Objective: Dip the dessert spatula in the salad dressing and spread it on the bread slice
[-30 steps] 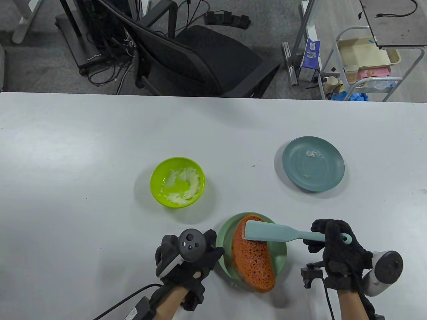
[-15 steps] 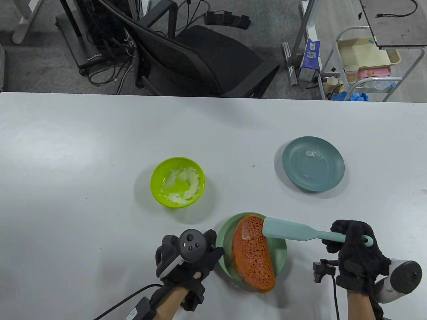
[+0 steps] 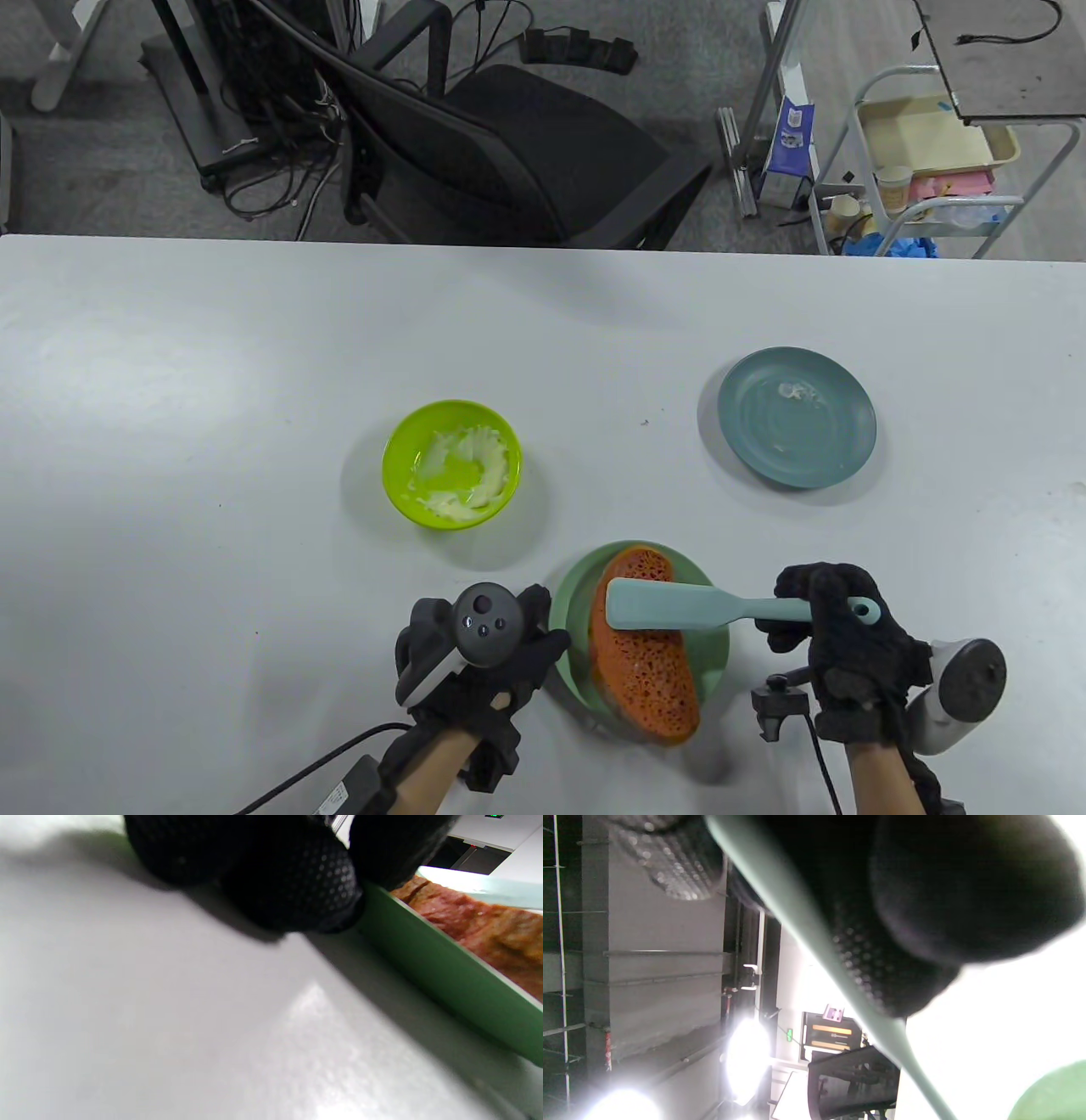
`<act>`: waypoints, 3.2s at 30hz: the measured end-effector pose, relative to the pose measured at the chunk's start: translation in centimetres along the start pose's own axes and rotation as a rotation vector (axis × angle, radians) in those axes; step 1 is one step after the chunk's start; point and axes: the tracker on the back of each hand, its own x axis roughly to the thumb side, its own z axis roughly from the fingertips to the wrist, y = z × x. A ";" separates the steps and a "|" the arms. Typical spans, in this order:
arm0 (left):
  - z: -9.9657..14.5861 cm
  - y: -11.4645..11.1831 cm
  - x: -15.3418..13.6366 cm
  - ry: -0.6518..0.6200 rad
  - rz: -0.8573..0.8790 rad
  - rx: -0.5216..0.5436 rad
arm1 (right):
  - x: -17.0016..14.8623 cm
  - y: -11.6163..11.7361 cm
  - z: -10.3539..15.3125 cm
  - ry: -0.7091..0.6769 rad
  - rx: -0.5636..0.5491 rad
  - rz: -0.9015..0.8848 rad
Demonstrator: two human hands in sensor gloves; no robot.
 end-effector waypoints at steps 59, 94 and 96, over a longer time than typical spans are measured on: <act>0.0 0.1 0.0 -0.002 0.003 -0.002 | 0.7 -3.2 0.0 0.033 -0.218 0.102; 0.0 0.0 0.0 -0.003 0.000 0.000 | -0.6 -1.0 0.3 0.094 -0.047 0.039; 0.0 0.0 0.0 -0.003 0.000 0.000 | -0.2 -1.5 0.1 0.082 -0.069 0.075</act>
